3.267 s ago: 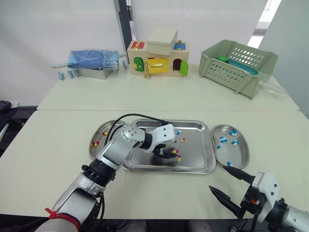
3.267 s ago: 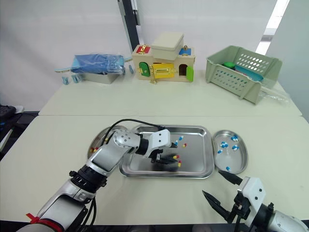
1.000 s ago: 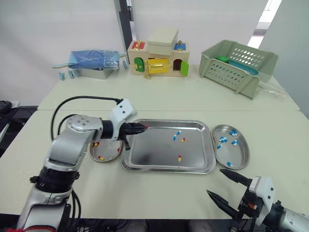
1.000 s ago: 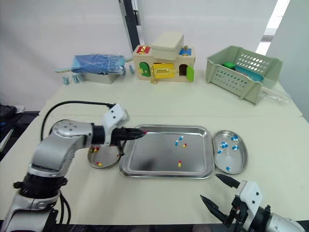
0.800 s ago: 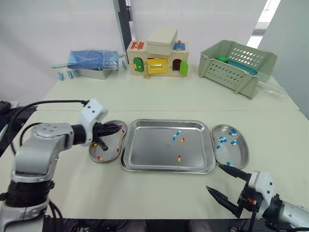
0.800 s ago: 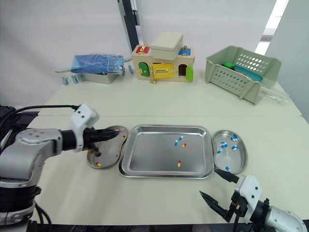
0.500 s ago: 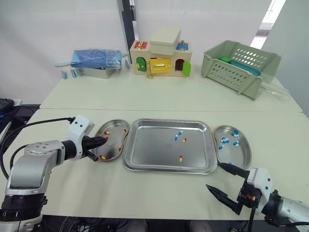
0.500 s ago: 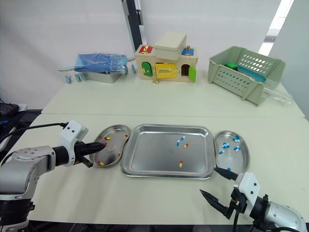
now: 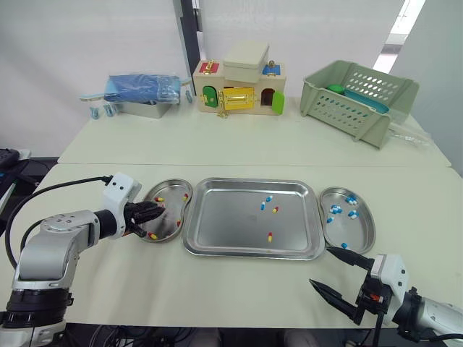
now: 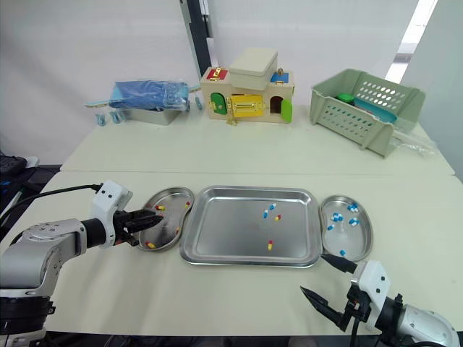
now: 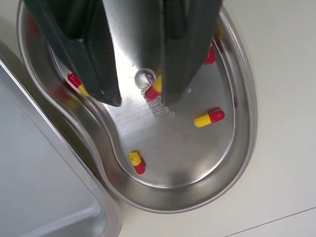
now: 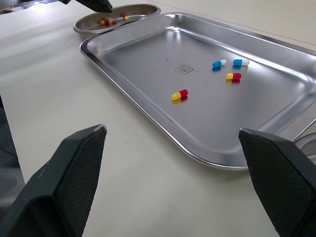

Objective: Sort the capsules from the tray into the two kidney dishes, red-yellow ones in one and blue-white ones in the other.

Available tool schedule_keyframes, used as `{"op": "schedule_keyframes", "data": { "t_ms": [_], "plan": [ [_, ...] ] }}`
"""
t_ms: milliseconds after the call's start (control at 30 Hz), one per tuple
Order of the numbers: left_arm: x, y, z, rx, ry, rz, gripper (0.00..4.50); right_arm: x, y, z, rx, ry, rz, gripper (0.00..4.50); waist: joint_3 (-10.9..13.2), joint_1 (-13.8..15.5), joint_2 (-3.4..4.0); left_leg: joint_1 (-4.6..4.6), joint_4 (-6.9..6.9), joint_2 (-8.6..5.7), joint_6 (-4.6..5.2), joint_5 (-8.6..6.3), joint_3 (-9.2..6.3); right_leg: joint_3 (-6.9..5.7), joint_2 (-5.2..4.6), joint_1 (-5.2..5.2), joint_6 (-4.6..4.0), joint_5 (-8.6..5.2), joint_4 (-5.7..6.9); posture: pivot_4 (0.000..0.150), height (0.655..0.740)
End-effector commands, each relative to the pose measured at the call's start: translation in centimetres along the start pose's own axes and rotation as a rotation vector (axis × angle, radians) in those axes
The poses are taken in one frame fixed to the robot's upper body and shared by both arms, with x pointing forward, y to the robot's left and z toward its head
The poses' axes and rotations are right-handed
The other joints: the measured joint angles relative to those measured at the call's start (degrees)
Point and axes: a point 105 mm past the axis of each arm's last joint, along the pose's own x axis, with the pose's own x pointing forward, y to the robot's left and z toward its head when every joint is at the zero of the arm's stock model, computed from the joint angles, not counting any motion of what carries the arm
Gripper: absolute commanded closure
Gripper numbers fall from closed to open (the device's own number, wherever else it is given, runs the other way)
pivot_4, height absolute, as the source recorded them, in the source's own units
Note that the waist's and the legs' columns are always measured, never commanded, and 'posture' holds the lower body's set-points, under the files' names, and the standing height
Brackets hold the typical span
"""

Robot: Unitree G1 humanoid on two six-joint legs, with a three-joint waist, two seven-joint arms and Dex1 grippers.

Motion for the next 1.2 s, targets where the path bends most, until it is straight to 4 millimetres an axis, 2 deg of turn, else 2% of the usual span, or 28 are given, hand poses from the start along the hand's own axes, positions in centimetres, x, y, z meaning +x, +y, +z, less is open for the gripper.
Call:
{"op": "schedule_keyframes", "data": {
  "t_ms": [33, 200, 233, 367, 500, 633, 733, 867, 1100, 1200],
  "plan": [
    [-0.4, 0.2, 1.2, 0.033, -0.031, -0.002, 1.79, 0.1, 0.3, 0.8, -0.026, -0.029, 0.006, 0.0, 0.0, 0.0, 0.0, 0.0, 0.0, 0.0, 0.0, 0.0, 0.0, 0.0, 0.0, 0.0, 0.0, 0.0, 0.0, 0.15, 0.74],
    [-0.5, 0.2, 1.6, 0.037, -0.039, -0.004, 0.21, 0.2, 0.3, 0.9, -0.028, -0.032, 0.005, 0.0, 0.0, 0.0, 0.0, 0.0, 0.0, 0.0, 0.0, 0.0, 0.0, 0.0, 0.0, 0.0, 0.0, 0.0, 0.0, 0.15, 0.74],
    [-0.5, 0.1, 1.7, 0.038, -0.045, -0.008, 0.01, 0.2, 0.3, 1.0, -0.028, -0.033, 0.005, 0.0, 0.0, -0.1, 0.0, 0.0, 0.0, 0.0, 0.0, 0.0, 0.0, 0.0, 0.0, 0.0, 0.0, 0.0, 0.0, 0.15, 0.74],
    [-1.2, -0.4, 3.0, 0.041, -0.119, -0.039, 0.01, 0.2, 0.1, 1.4, -0.018, -0.043, 0.0, 0.0, 0.0, -0.1, 0.0, 0.0, 0.0, 0.0, 0.0, 0.0, 0.0, 0.0, 0.0, 0.0, 0.0, 0.0, 0.0, 0.15, 0.74],
    [-3.8, -1.3, 5.4, 0.05, -0.301, -0.098, 0.01, 0.1, -0.6, 1.8, -0.03, -0.039, -0.001, 0.0, 0.0, -0.2, 0.0, -0.01, 0.0, 0.01, -0.01, 0.0, 0.0, 0.01, 0.0, 0.0, 0.0, 0.0, -0.01, 0.15, 0.74],
    [-6.5, -2.4, 6.1, 0.064, -0.403, -0.136, 0.01, -0.4, -1.4, 2.1, -0.044, -0.022, 0.002, 0.0, 0.0, -0.3, 0.01, 0.02, -0.01, 0.04, 0.0, 0.0, 0.03, 0.03, 0.0, 0.0, 0.0, 0.0, -0.01, 0.15, 0.74],
    [-7.9, -3.9, 5.2, 0.101, -0.391, -0.185, 0.01, -0.8, -2.0, 2.1, -0.049, -0.003, 0.0, 0.0, 0.0, -0.4, 0.01, 0.01, -0.02, 0.04, 0.0, 0.0, 0.11, 0.11, -0.01, 0.01, 0.0, 0.0, -0.07, 0.15, 0.74],
    [-9.6, -5.6, 2.2, 0.128, -0.346, -0.202, 0.01, -1.8, -2.9, 2.2, -0.037, 0.03, -0.013, 0.0, 0.0, -0.3, 0.0, 0.0, -0.04, 0.02, 0.01, -0.01, 0.14, 0.1, -0.07, 0.02, 0.0, 0.0, -0.13, 0.15, 0.74],
    [-10.9, -8.6, -1.3, 0.062, -0.353, -0.178, 0.01, -3.9, -4.7, 1.7, -0.015, 0.079, -0.049, 0.0, -0.1, 0.8, -0.15, 0.02, -0.03, 0.0, 0.03, -0.02, 0.14, 0.08, -0.1, 0.09, -0.02, 0.02, -0.18, 0.15, 0.74],
    [-11.5, -8.7, -3.1, 0.034, -0.338, -0.122, 0.01, -5.2, -6.3, 1.4, -0.011, 0.103, -0.102, 0.0, -0.1, 0.9, -0.17, 0.02, -0.04, -0.01, 0.03, -0.02, 0.14, 0.07, -0.11, 0.11, -0.02, 0.02, -0.22, 0.15, 0.74]
  ]
}}
